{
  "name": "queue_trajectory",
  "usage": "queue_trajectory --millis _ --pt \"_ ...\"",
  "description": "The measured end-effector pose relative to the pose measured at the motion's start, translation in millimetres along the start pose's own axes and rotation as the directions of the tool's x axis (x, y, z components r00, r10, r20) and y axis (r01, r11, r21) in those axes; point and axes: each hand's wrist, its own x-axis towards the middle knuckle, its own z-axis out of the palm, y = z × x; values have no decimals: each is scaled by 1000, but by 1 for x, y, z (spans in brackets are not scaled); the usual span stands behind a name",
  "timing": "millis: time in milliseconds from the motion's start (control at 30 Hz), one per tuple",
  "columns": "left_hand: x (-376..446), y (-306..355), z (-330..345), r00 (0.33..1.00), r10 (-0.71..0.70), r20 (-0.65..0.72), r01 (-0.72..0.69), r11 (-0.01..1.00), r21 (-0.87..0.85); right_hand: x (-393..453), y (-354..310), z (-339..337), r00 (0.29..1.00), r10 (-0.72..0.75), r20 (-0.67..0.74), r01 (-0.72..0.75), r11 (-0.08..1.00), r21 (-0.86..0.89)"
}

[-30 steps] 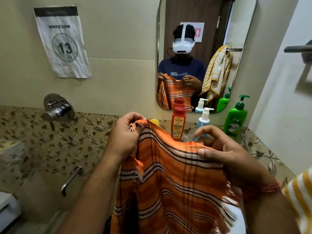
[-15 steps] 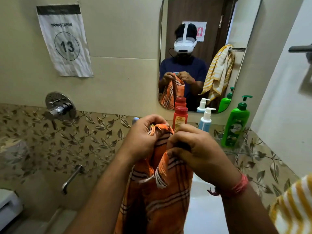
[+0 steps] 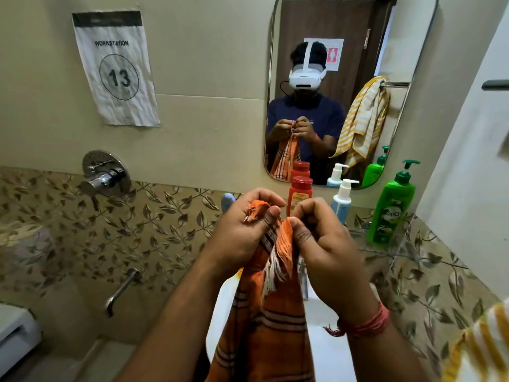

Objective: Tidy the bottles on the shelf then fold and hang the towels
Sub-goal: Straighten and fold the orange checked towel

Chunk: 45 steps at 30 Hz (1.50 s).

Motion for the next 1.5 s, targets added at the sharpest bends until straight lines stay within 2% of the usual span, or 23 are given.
queue_trajectory --millis 67,100,233,400,533,667,833,1133,1233,1300,1367,1433,1500 --pt "-2 -1 -2 1000 -7 -18 6 998 -57 2 3 2 995 95 -41 -87 983 164" --pt "-3 -2 -2 1000 -10 -24 8 998 -62 3 4 2 990 119 -69 -107 981 163" --pt "-4 -1 0 999 -42 19 43 998 -40 4 4 6 991 81 -109 -84 996 -25" --pt "-2 -3 6 990 -103 -100 84 979 -184 6 0 18 990 32 -134 -54 985 -166" --pt "-4 -7 9 966 -202 -159 130 918 -375 6 2 20 990 -42 -136 2 960 -281" --pt "-7 -8 12 951 -251 -179 142 872 -469 5 6 23 967 -77 -243 -5 948 -317" --pt "-11 -8 14 942 -261 -211 153 893 -423 6 9 27 947 -28 -319 -93 929 -359" --pt "-13 -8 14 929 -235 -286 143 941 -307 8 10 26 953 -175 -248 4 824 -566" --pt "-15 -9 16 930 -170 -327 100 970 -220 8 10 25 946 -215 -244 20 788 -616" --pt "-19 -7 19 942 -131 -309 66 975 -214 10 13 24 942 -231 -243 29 778 -627" --pt "-22 -6 20 952 -94 -291 58 990 -130 12 17 22 943 -235 -236 41 785 -618" --pt "-21 -4 22 948 -64 -313 58 998 -30 13 20 22 945 -224 -237 46 811 -583" --pt "-19 0 24 931 -68 -358 65 998 -21 12 22 23 949 -207 -237 55 850 -524"
